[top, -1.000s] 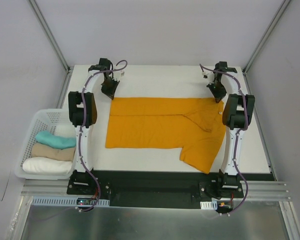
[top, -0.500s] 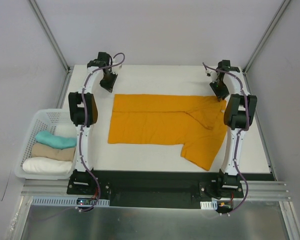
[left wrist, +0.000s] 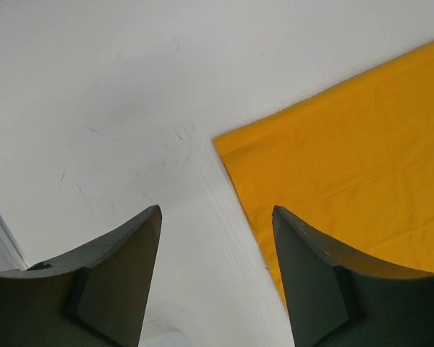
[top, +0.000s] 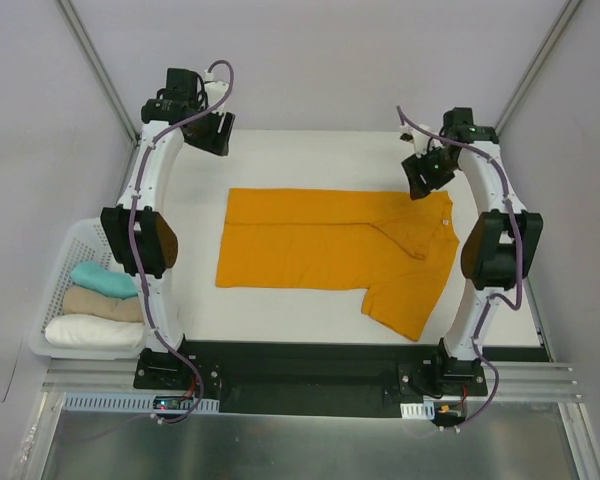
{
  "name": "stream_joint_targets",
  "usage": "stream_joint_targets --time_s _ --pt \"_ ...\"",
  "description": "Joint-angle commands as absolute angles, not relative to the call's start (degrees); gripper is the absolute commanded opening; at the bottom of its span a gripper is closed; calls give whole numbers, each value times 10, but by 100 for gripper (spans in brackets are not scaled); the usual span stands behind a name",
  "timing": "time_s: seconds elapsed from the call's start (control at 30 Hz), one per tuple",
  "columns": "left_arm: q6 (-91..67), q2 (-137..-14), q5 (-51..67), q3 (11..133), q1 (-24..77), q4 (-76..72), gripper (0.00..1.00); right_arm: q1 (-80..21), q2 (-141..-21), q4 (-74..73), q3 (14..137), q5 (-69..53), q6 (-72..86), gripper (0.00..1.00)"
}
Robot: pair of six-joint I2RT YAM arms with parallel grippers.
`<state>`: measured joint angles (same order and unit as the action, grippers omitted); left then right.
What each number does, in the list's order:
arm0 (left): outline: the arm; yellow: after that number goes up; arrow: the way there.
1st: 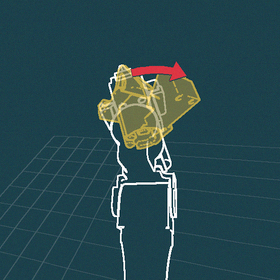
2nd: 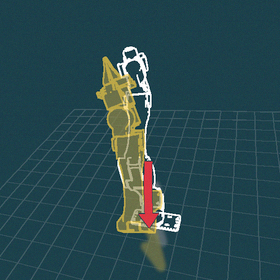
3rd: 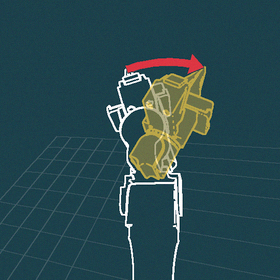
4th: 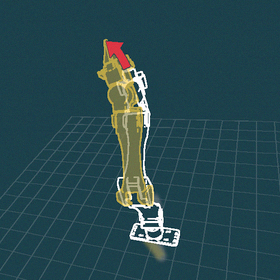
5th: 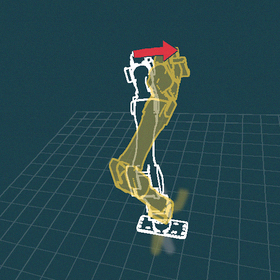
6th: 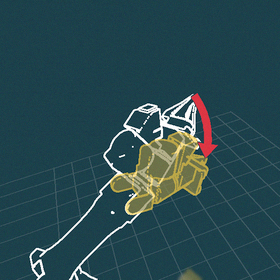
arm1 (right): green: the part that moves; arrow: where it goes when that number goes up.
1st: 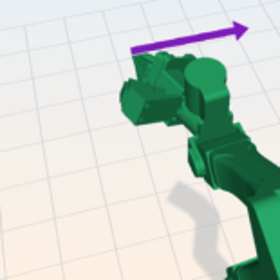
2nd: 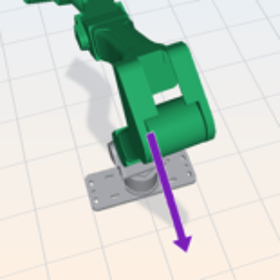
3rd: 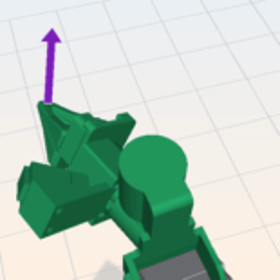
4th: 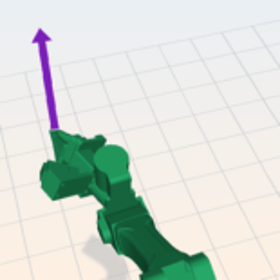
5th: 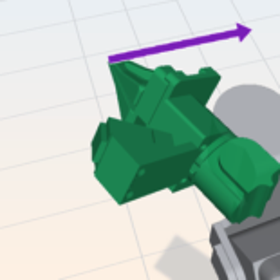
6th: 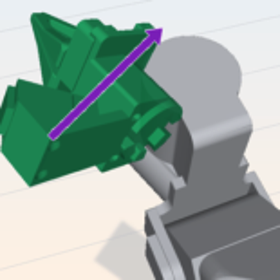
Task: Roll the t-shirts
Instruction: Fold the T-shirt at the center of the board.
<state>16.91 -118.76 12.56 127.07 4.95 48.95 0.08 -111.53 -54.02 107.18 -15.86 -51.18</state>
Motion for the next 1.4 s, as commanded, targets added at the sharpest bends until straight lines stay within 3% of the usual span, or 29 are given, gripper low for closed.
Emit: stream_joint_targets --time_s 0.0,0.27,0.7,0.9,1.0,1.03,1.13,1.2,1.37 --pt "163 -1176 147 1233 53 523 63 -25 -1206 -608 1092 -207 -549 61" --pt "179 -1145 127 1183 53 526 64 -45 -1276 -633 1161 -208 -552 62" --pt "186 -1127 118 1159 54 530 66 -59 -1305 -621 1136 -195 -544 58" --pt "192 -1116 113 1144 54 533 66 -69 -1303 -604 1129 -198 -534 46" --pt "192 -1116 113 1143 54 533 66 -78 -1287 -595 1114 -195 -533 33" --pt "192 -1117 113 1144 54 533 66 -81 -1281 -591 1107 -193 -531 23" --pt "193 -1118 115 1148 54 533 66 -94 -1262 -588 1094 -187 -522 6" --pt "194 -1117 116 1150 54 533 66 -98 -1250 -588 1084 -185 -508 1" --pt "194 -1116 126 1155 54 533 66 -137 -1180 -578 1029 -175 -438 1"
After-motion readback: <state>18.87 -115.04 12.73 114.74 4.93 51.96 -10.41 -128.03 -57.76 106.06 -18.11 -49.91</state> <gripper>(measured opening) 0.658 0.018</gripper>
